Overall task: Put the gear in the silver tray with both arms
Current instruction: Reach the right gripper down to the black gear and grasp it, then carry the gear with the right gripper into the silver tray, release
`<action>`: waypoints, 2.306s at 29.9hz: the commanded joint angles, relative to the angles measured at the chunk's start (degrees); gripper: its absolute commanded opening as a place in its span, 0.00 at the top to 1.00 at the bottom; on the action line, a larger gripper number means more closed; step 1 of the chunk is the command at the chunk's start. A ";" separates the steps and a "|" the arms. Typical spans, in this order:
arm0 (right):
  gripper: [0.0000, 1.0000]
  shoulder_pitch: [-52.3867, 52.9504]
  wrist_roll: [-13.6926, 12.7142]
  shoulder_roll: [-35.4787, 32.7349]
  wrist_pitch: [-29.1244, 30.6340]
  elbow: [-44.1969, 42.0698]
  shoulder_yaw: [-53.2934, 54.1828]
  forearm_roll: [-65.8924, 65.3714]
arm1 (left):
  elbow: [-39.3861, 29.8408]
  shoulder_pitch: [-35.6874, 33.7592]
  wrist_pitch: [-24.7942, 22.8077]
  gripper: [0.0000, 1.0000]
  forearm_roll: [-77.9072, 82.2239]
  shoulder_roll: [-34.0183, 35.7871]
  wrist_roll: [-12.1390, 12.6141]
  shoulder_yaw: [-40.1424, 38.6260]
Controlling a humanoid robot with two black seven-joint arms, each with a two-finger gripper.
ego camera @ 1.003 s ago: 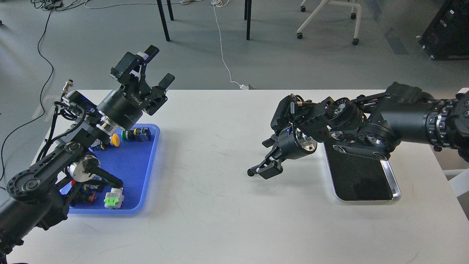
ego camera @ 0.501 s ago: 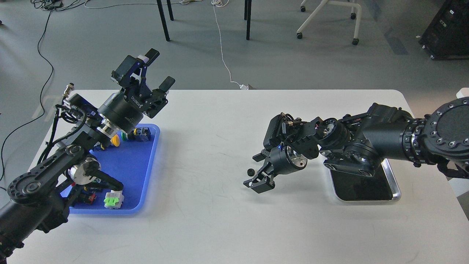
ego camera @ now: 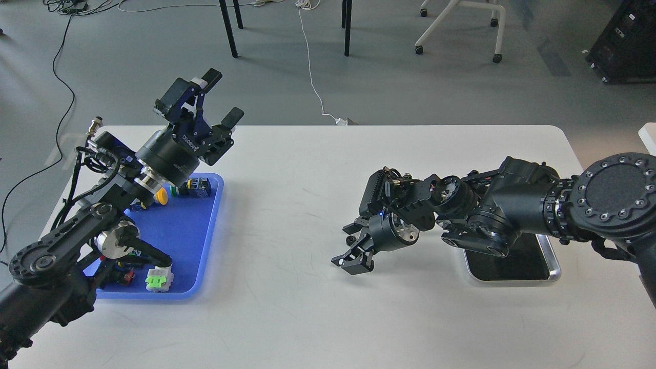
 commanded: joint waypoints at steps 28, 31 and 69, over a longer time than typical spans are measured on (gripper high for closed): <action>0.80 0.24 0.00 0.06 0.40 -1.18 -1.40 -0.18 | 0.01 0.00 -0.09 0.02 0.00 0.09 0.00 0.09; 0.82 0.42 0.00 -0.03 0.40 -1.09 -1.40 -0.09 | 0.01 0.00 -0.09 0.02 0.00 0.09 0.00 0.09; 0.76 -1.69 0.00 -37.47 -0.73 8.93 -1.04 -7.56 | -1.66 0.00 -0.09 0.02 0.00 -0.26 0.00 0.36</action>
